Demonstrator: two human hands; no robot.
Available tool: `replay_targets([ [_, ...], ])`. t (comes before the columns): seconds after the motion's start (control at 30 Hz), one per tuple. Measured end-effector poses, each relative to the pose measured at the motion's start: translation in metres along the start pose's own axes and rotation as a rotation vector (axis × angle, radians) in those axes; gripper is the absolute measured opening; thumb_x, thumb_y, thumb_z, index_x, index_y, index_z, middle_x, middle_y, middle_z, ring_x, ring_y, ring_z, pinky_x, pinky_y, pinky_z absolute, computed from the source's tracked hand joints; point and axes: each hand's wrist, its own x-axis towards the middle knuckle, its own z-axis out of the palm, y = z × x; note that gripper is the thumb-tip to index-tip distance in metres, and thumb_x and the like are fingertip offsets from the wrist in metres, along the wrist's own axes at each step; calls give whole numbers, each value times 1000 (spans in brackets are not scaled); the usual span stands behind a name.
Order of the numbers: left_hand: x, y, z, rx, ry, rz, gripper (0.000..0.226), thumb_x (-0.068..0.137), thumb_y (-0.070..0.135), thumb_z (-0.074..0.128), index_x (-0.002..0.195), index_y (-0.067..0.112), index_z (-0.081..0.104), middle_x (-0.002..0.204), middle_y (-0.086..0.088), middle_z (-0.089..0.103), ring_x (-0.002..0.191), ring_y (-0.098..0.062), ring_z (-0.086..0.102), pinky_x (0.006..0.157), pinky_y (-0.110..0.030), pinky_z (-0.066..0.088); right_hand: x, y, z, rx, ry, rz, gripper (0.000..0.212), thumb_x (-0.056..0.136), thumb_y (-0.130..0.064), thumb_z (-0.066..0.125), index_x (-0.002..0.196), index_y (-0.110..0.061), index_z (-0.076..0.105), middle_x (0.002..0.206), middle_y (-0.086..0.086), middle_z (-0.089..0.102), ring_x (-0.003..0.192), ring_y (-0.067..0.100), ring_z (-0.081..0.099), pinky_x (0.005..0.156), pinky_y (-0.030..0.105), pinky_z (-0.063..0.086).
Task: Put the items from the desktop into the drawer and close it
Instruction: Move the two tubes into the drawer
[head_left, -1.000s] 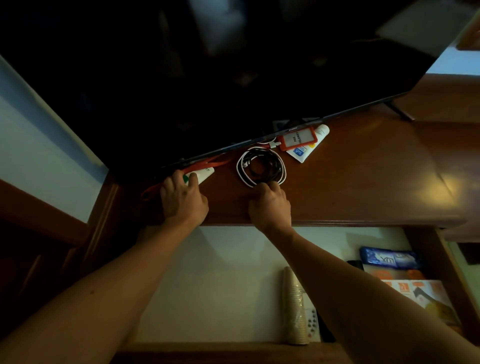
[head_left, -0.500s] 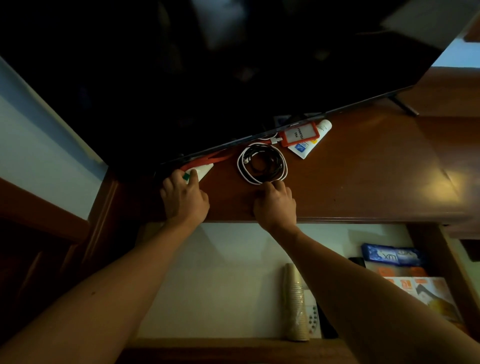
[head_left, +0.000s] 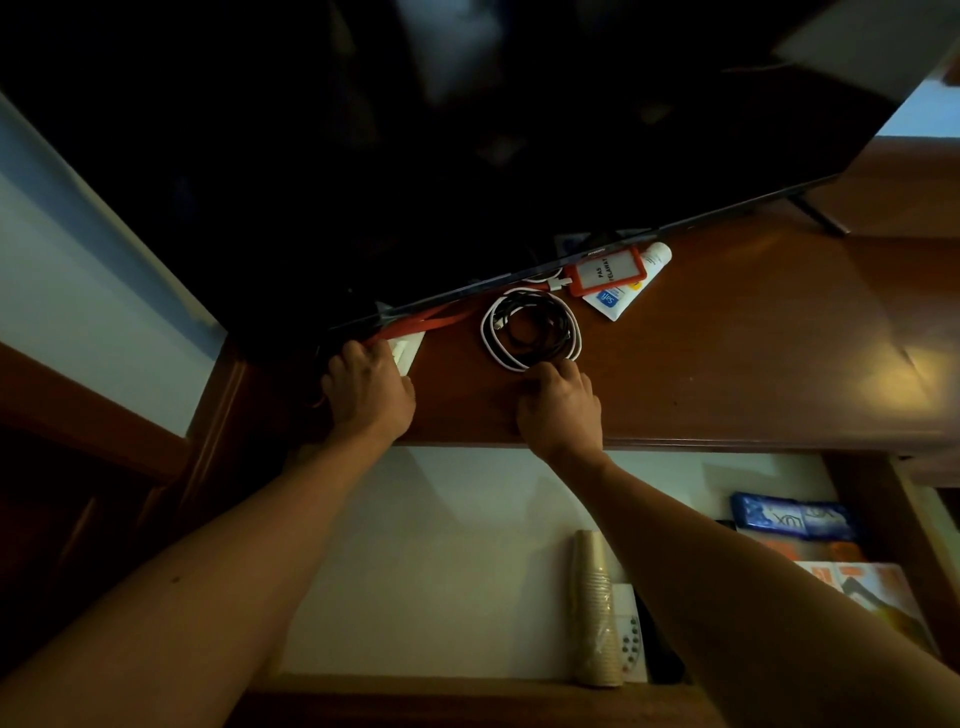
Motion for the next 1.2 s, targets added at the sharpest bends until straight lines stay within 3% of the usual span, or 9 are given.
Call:
replay_targets([
  [0.13, 0, 0, 5, -141, -26, -52, 52, 89, 29, 70, 133, 11, 49, 135, -22, 42, 121, -43, 46, 91, -47, 47, 1, 4, 0, 19, 10, -7, 40, 93, -24, 54, 132, -18, 57, 131, 7, 53, 115, 30, 49, 93, 46, 47],
  [0.33, -1, 13, 7, -189, -51, -170, 53, 91, 33, 71, 134, 16, 45, 140, -26, 45, 128, -45, 43, 98, -53, 44, 3, 7, 1, 0, -4, -27, 42, 92, -23, 55, 134, -17, 55, 132, 8, 52, 116, 31, 48, 93, 47, 47],
  [0.47, -19, 33, 14, -242, -69, -113, 51, 89, 37, 67, 127, 15, 42, 131, -24, 51, 121, -42, 48, 90, -49, 49, 4, 11, 2, 49, 64, -58, 35, 91, -22, 57, 125, -15, 61, 124, 8, 56, 108, 30, 53, 84, 48, 52],
  [0.6, -26, 49, 22, -265, -74, -48, 57, 90, 43, 66, 133, 18, 38, 133, -22, 48, 121, -39, 47, 88, -45, 51, 19, 24, -10, 56, 197, -48, 32, 91, -23, 59, 121, -11, 61, 114, 9, 57, 100, 29, 54, 77, 44, 53],
  [0.73, -17, 57, 26, -211, -39, -16, 59, 91, 47, 64, 135, 15, 40, 129, -22, 48, 117, -39, 47, 86, -45, 47, 56, 45, -32, 4, 200, 73, 48, 94, -32, 56, 139, -18, 47, 138, 8, 48, 121, 31, 45, 97, 48, 44],
  [0.8, -14, 60, 29, -181, -35, -5, 60, 91, 48, 63, 136, 14, 41, 129, -23, 47, 116, -39, 47, 85, -43, 45, 75, 53, -38, -43, 115, 91, 58, 96, -37, 53, 148, -21, 35, 153, 5, 36, 133, 33, 35, 106, 57, 34],
  [0.9, -13, 60, 34, -179, -24, -1, 62, 90, 48, 63, 137, 14, 41, 129, -23, 47, 116, -39, 46, 85, -44, 45, 89, 64, -38, -125, -14, 56, 59, 97, -44, 43, 151, -24, 28, 160, 1, 25, 140, 32, 24, 107, 62, 26],
  [1.07, -12, 56, 35, -189, -29, 12, 65, 90, 49, 64, 140, 17, 39, 132, -22, 45, 118, -38, 45, 87, -42, 44, 72, 73, -34, -224, -1, 31, 49, 98, -46, 35, 140, -21, 43, 154, 3, 37, 139, 29, 30, 106, 62, 26],
  [1.2, -13, 57, 32, -189, -35, 20, 65, 90, 49, 63, 141, 17, 38, 133, -22, 44, 119, -38, 45, 87, -41, 43, 50, 71, -39, -272, 98, 56, 43, 96, -45, 38, 128, -18, 52, 133, 5, 55, 125, 27, 43, 100, 56, 29],
])
